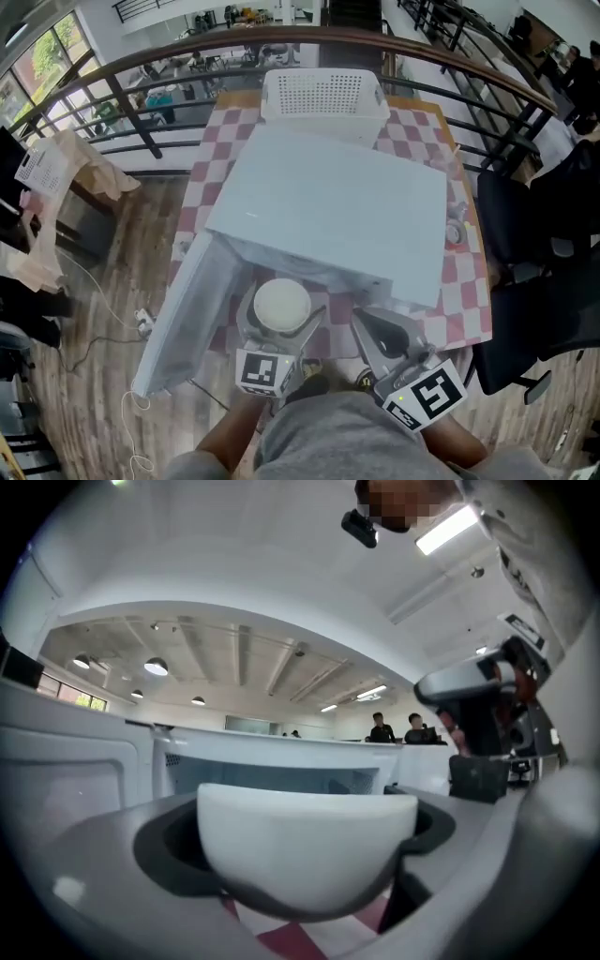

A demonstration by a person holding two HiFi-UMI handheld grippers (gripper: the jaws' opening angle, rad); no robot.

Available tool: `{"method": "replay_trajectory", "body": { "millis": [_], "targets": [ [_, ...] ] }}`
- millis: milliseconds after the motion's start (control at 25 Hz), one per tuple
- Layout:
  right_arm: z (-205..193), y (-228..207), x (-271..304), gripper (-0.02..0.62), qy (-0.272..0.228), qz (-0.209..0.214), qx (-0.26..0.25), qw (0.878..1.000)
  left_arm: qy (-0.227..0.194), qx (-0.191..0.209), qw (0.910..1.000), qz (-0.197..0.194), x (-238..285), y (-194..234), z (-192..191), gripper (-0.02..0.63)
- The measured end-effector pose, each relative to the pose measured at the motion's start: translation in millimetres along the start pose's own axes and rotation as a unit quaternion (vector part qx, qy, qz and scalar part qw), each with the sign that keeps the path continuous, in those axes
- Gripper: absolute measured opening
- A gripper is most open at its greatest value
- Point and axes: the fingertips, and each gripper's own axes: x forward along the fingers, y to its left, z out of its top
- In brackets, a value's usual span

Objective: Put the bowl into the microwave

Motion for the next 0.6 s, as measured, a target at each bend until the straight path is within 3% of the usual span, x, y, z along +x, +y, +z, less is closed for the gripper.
{"method": "replay_trajectory", "body": {
  "millis": [320, 600],
  "targets": [
    [-11.5, -4.3, -0.7, -0.006, 0.008, -0.064, 0.014, 0.998, 0.078, 0.002, 0.9964, -0.034, 80.2, 25.1, -59.1, 0.535],
    [-16.2, -1.6, -5.0, -0.006, 0.019, -0.082, 0.01, 0.996, 0.141, 0.041, 0.9878, -0.051, 133.4, 21.9, -86.8, 0.535]
  ]
}}
